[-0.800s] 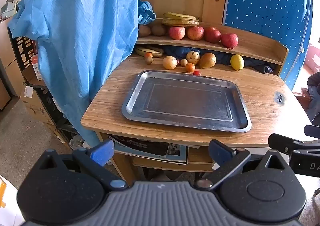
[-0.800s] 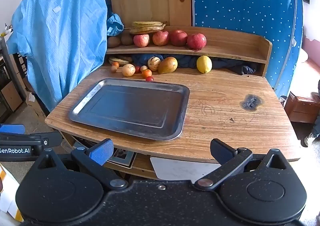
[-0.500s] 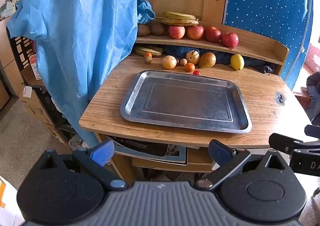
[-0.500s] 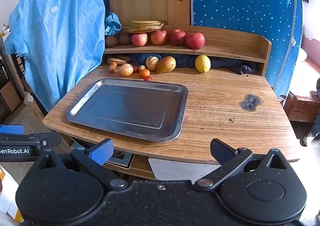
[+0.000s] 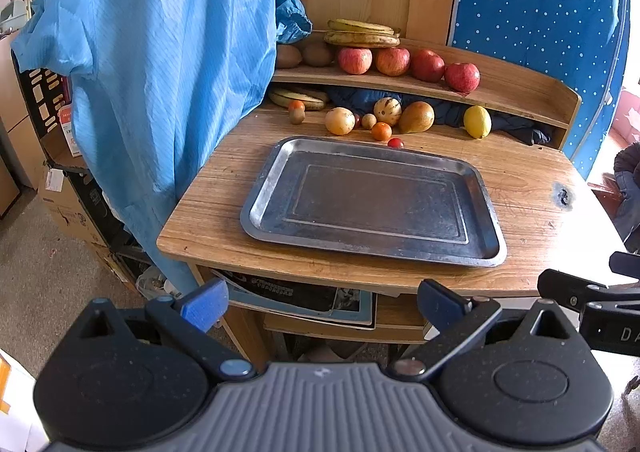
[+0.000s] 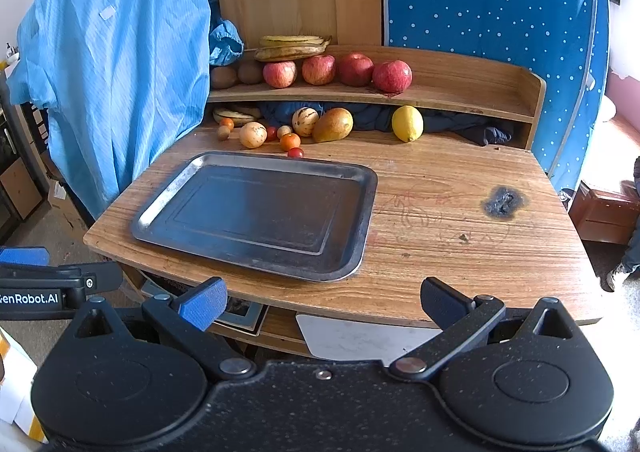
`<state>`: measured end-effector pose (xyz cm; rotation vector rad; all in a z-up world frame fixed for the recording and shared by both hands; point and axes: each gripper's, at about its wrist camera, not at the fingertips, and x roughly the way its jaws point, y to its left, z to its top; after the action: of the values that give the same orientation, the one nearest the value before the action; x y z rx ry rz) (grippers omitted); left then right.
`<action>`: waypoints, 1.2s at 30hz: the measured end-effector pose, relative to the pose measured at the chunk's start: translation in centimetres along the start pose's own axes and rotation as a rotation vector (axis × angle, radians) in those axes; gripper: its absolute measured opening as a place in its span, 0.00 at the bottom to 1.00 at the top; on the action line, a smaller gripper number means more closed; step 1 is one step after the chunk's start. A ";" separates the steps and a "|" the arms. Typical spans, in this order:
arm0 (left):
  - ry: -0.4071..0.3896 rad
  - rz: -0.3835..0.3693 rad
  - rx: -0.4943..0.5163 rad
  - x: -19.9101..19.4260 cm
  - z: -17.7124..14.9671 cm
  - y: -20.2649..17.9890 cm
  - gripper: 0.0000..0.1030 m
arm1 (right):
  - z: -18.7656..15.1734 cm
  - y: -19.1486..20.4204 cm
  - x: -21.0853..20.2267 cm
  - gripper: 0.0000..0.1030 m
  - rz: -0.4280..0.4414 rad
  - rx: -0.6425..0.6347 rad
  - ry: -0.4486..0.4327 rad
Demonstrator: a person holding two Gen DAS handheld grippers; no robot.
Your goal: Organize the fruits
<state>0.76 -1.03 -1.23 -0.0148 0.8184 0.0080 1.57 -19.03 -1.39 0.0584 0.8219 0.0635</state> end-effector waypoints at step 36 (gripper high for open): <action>0.034 0.004 -0.005 0.8 0.2 0.0 1.00 | 0.3 -0.1 0.7 1.00 0.001 0.001 0.031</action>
<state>1.42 -1.02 -1.66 -0.0179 0.8519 0.0136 2.25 -19.08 -1.74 0.0586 0.8528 0.0654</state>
